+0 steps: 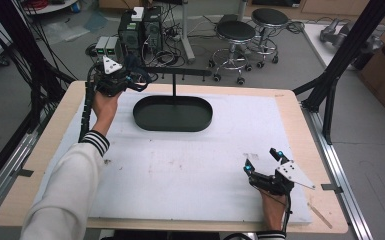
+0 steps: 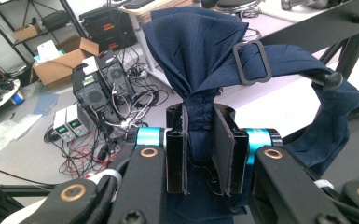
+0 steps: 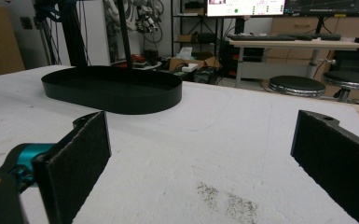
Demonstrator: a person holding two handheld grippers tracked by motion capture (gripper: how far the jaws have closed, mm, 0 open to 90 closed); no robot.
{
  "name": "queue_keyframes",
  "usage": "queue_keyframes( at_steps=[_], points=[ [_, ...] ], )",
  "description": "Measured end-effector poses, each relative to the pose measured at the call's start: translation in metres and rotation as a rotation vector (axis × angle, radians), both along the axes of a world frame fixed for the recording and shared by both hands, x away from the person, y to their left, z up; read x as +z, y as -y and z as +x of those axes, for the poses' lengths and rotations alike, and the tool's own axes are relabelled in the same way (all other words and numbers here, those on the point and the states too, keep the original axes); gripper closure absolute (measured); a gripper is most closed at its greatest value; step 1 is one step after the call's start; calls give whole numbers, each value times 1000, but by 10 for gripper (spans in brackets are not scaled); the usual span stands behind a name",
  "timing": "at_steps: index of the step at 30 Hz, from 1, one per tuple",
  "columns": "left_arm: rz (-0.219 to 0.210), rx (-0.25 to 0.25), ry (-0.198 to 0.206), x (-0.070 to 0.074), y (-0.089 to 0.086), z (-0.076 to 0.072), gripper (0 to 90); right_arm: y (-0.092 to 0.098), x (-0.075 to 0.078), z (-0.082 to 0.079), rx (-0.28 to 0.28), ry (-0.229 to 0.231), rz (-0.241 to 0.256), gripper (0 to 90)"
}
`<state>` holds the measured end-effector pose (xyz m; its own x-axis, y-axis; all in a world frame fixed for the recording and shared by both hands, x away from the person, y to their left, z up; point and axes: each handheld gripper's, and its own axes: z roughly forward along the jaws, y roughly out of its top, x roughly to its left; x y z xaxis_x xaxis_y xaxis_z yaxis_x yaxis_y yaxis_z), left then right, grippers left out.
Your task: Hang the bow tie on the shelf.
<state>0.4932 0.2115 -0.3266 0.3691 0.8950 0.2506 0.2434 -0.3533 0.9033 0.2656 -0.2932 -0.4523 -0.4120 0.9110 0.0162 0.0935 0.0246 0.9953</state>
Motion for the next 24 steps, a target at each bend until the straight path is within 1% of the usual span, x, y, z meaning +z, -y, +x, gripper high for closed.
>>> queue_keyframes(
  at_steps=[2, 4, 6, 8, 12, 15, 18, 21, 24],
  points=[
    [-3, 4, -16, -4, -1, 0, 758, 0, 0, 0, 1, 3, -2, 37],
    [-20, 4, -35, -8, -2, 1, 758, 0, 0, 0, 1, 0, -1, 37],
    [-34, -6, -59, -11, -2, 3, 756, 0, 0, 0, 1, -1, 2, 37],
    [-33, -10, -71, -13, -1, 4, 755, 0, 0, 0, 1, 0, 0, 37],
    [-33, -15, -79, -15, 0, 4, 755, 0, 0, 0, 1, 0, 1, 37],
    [-34, -24, -104, -17, 0, 5, 754, 0, 0, 0, 0, -1, 0, 37],
    [-32, -54, -137, -21, 2, 7, 751, 0, 0, 0, 0, 1, 0, 37],
    [-31, -76, -149, -24, 6, 8, 748, 0, 0, 0, 1, -1, 0, 37],
    [-33, -86, -147, -25, 10, 8, 731, 0, 0, 0, 1, 0, 0, 37]
  ],
)
